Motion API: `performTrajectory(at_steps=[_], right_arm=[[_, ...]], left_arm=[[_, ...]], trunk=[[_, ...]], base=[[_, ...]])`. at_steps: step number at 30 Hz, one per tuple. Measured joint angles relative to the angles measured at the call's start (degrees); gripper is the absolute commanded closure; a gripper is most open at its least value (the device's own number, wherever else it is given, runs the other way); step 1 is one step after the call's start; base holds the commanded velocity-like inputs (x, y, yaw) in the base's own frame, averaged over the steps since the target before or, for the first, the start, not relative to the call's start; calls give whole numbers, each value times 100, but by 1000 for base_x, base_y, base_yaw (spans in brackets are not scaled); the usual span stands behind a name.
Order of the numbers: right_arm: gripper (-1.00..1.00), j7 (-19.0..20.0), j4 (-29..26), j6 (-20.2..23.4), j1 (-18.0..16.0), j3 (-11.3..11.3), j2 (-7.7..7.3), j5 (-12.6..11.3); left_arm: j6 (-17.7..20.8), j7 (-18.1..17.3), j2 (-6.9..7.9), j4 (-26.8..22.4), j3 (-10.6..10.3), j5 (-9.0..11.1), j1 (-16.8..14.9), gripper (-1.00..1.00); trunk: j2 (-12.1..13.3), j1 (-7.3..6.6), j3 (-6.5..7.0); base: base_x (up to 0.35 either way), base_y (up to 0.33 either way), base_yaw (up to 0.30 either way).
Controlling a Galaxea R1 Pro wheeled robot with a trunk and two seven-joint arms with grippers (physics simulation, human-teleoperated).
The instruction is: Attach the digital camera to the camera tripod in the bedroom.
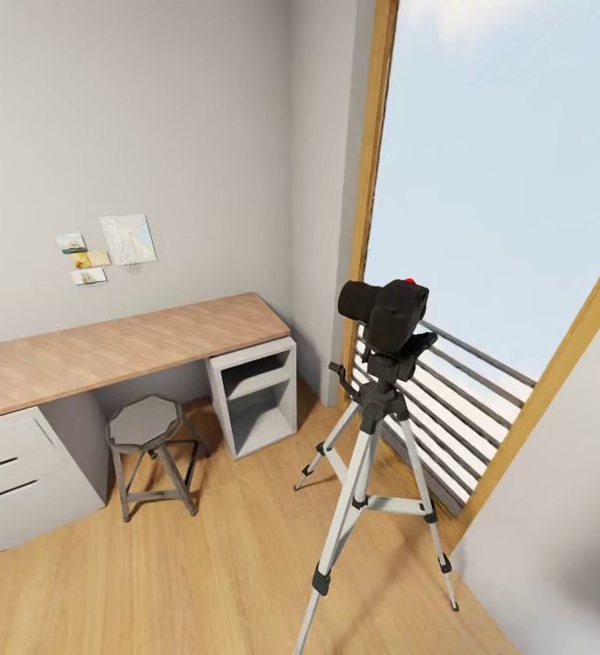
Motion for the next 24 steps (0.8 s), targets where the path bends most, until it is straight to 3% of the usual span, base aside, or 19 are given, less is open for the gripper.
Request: performTrajectory(at_steps=[1,2,3,8,12,24], right_arm=[[-100,-23,60,-8,9,1,3,-3],[-100,-52,148,-19,27,1,4,1],[-100,-65,182,-23,32,-2,5,3],[-100,-132,262,-34,48,14,15,24],[-100,-158,285,-38,52,22,20,30],[-100,-178,330,-13,60,11,17,20]], left_arm=[[-28,-3,-122,257,-2,8,63,-100],[-68,-7,-335,699,-6,26,180,-100],[-84,-9,-423,890,4,33,238,-100],[-124,-18,-644,1418,21,29,398,-100],[-136,-21,-707,1577,19,12,467,-100],[-142,-23,-700,1679,17,3,600,-100]], trunk=[[0,0,2],[0,0,4],[-1,0,10],[-1,0,44],[-1,0,76],[0,0,140]], base=[[0,0,-26],[0,0,-21],[0,0,-17],[0,0,-9],[0,0,-3],[0,0,-1]])
